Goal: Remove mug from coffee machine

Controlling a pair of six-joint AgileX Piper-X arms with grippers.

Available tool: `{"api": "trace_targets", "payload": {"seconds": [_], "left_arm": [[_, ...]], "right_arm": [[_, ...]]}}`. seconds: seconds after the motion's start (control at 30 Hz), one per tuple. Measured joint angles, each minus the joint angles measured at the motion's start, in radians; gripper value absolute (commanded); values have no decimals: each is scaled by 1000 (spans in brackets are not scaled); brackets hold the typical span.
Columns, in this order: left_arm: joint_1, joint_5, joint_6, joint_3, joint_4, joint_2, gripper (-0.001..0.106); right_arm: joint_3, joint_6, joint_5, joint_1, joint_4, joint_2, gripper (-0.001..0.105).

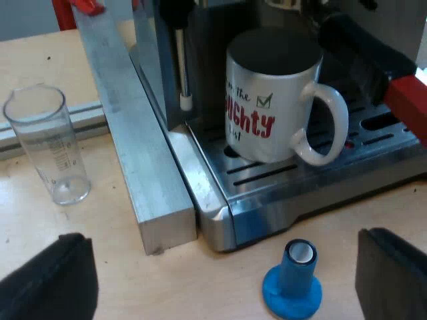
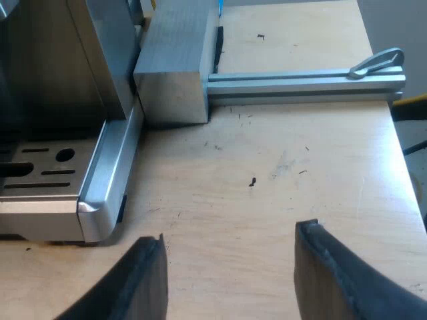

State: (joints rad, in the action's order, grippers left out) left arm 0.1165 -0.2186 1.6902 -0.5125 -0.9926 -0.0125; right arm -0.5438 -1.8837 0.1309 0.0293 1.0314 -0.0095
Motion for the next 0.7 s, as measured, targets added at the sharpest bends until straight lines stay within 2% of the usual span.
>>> {"api": "trace_targets", "payload": {"seconds": [0.17, 0.33, 0.57, 0.7], "left_arm": [[0, -27, 0, -47, 1, 0, 80], [12, -60, 0, -47, 20, 0, 80], [22, -119, -11, -47, 152, 84, 80], [22, -125, -21, -47, 170, 100, 80]], "right_arm": [[-50, 0, 52, -10, 11, 81, 46], [-92, -5, 82, -74, 13, 166, 46], [-147, -17, 114, -224, -6, 316, 46], [-147, -17, 134, -316, -50, 367, 46]]}}
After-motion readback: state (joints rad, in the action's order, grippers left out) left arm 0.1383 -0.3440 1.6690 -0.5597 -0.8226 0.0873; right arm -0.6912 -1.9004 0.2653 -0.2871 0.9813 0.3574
